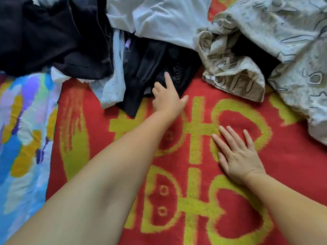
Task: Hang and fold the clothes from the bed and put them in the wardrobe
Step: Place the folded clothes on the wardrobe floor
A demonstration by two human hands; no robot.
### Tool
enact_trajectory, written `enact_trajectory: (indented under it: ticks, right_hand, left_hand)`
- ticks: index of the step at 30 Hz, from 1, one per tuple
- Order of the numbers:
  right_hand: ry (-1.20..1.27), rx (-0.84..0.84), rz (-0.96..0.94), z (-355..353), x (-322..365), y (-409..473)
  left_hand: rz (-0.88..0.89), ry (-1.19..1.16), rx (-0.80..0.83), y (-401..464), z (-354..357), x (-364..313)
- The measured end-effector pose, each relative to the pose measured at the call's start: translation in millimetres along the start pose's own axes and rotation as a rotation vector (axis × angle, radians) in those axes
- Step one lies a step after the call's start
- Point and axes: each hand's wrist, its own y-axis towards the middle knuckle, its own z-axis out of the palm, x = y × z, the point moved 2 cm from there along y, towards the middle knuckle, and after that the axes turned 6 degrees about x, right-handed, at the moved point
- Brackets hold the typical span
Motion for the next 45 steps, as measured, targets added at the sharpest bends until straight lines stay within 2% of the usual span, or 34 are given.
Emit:
enact_trajectory:
  ticks: [4, 8, 12, 14, 17, 19, 20, 23, 24, 25, 27, 31, 37, 40, 42, 43, 44, 45]
  right_hand:
    - [-0.021, -0.034, -0.013, -1.8, 0.7, 0.9]
    - [-0.035, -0.057, -0.014, -4.7, -3.2, 2.0]
    - [-0.035, -0.060, 0.003, -0.4, -5.1, 2.2]
    - [-0.049, 0.000, 0.028, -1.2, -3.8, 3.3]
    - [-0.036, 0.230, 0.156, -12.8, 9.4, 1.9]
    - [0.189, 0.336, 0.294, -27.6, 29.7, 0.1]
    - [0.417, 0.380, 0.357, -42.2, 45.0, -2.7]
    - [1.462, 0.552, 0.626, -98.2, 94.1, -19.5]
    - [1.637, 0.577, 0.703, -117.8, 104.3, -28.5]
    - [1.656, 0.589, 0.724, -138.3, 110.0, -37.1]
    - [1.543, 0.550, 0.688, -180.1, 111.3, -47.8]
    - [1.425, 0.304, 0.576, -277.2, 100.8, -54.8]
    - [1.481, 0.158, 0.395, -444.0, 121.8, -70.8]
    - [1.583, -0.002, 0.352, -504.5, 139.4, -83.7]
    - [1.690, -0.080, 0.328, -536.2, 147.0, -91.9]
    - [1.736, -0.105, 0.323, -550.5, 149.6, -96.3]
    - [1.768, -0.132, 0.326, -564.9, 152.0, -101.7]
    - [1.787, -0.154, 0.330, -577.8, 154.4, -107.8]
  left_hand:
    - [0.045, 0.158, -0.079, 23.1, 4.5, -6.5]
    - [0.179, 0.060, -0.053, 16.4, -12.4, 0.6]
    - [0.243, -0.007, 0.055, -45.9, -3.6, 19.8]
    - [0.253, -0.023, 0.142, -93.5, 13.3, 37.4]
    - [0.261, -0.027, 0.317, -173.9, 34.9, 68.5]
    - [0.259, -0.047, 0.414, -223.8, 35.8, 86.1]
    - [0.261, -0.058, 0.455, -245.4, 31.3, 91.5]
    - [0.350, -0.060, 0.522, -297.9, 4.2, 85.7]
    - [0.399, -0.050, 0.524, -311.5, -8.5, 78.4]
    - [0.450, -0.037, 0.515, -322.2, -22.3, 70.6]
    - [0.568, -0.009, 0.475, -338.2, -53.0, 54.9]
    - [0.725, -0.034, 0.448, -366.6, -111.8, 38.2]
    - [0.694, -0.476, 0.300, -393.1, -213.8, 44.5]
    - [0.685, -0.630, 0.152, -405.9, -257.8, 40.6]
    - [0.747, -0.663, 0.028, -410.3, -280.1, 38.1]
    - [0.710, -0.703, -0.035, -416.6, -294.9, 35.1]
    - [0.648, -0.764, -0.117, -421.0, -308.5, 34.5]
    - [0.624, -0.776, -0.275, -425.9, -323.0, 36.8]
